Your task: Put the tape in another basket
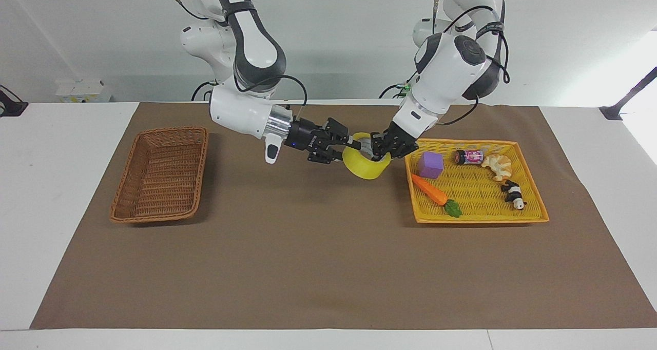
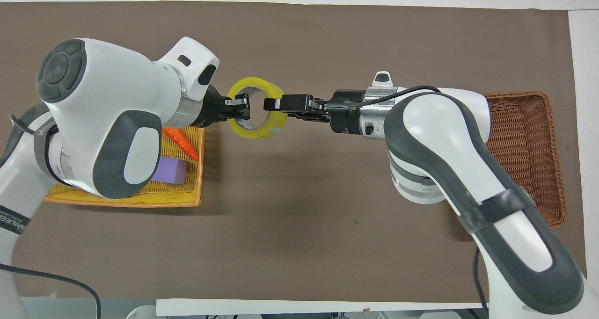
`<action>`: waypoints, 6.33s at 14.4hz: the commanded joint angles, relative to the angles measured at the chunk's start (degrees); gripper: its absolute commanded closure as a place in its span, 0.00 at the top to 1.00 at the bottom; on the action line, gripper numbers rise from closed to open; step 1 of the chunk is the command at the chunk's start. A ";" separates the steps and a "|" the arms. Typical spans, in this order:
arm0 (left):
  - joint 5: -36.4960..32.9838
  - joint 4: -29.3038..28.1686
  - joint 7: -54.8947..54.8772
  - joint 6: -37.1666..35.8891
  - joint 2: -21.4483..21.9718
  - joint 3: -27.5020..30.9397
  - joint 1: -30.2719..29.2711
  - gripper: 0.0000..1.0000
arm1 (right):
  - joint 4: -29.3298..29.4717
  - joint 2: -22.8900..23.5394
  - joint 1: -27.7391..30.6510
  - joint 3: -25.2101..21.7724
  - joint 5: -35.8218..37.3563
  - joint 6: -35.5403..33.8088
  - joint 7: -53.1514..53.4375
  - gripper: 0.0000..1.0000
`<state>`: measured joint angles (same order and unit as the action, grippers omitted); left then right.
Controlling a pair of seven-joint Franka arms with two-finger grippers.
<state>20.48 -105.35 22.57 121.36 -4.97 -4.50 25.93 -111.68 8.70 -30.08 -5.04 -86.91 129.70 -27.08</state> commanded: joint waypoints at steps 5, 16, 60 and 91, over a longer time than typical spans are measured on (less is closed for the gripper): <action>0.97 0.84 -0.77 -0.86 0.40 0.10 0.09 0.78 | -0.02 -0.17 -0.16 -0.06 -1.25 -0.77 1.41 0.00; -7.12 9.56 -11.45 -16.85 2.50 3.53 -16.14 0.99 | -1.52 -3.51 24.93 -0.32 14.19 -28.84 1.77 0.00; -20.30 7.00 -30.92 -27.31 6.20 3.62 -26.37 1.00 | 8.15 -0.42 48.55 -0.14 67.30 -40.76 -25.94 1.00; -20.30 7.00 -30.92 -27.31 6.20 3.62 -26.37 1.00 | 24.32 -6.50 30.61 -1.11 88.93 -48.05 20.05 1.00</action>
<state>1.29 -97.62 -8.08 94.66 0.31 -0.96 -0.43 -88.98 1.33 0.98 -5.94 1.20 82.99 -7.94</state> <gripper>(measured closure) 0.000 0.000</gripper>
